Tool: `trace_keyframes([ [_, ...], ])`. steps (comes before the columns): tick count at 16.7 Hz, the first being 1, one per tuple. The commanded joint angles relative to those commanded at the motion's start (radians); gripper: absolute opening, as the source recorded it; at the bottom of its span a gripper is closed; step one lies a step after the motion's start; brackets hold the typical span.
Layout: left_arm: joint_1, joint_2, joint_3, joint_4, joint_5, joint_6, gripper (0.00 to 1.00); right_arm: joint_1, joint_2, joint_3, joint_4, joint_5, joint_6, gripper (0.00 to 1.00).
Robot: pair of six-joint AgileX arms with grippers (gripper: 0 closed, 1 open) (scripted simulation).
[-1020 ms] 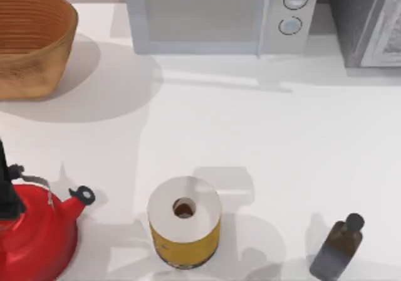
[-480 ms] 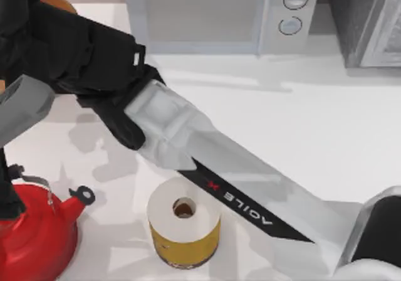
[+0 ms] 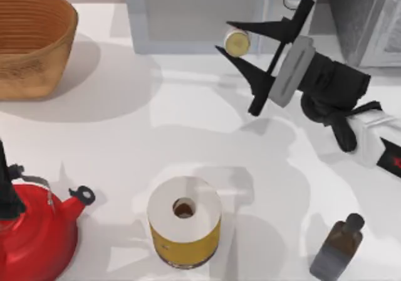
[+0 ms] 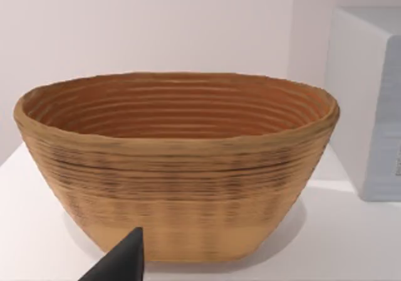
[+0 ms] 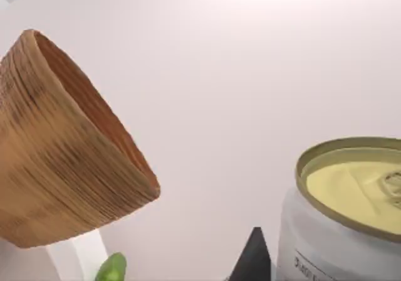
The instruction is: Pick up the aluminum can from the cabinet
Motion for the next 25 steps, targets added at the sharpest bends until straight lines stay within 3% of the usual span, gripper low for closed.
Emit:
trace_keyframes([
  [6,0.0,0.0,0.0,0.0,0.0,0.0,1.0,-0.388,0.121,0.604,-0.172,0.108,0.341,0.0],
  [12,0.0,0.0,0.0,0.0,0.0,0.0,1.0,-0.606,0.192,0.943,-0.272,0.167,0.53,0.0],
  [21,0.0,0.0,0.0,0.0,0.0,0.0,1.0,-0.623,0.193,0.975,-0.281,0.17,0.551,0.0],
  [25,0.0,0.0,0.0,0.0,0.0,0.0,1.0,-0.558,0.169,0.937,-0.27,0.101,0.555,0.0],
])
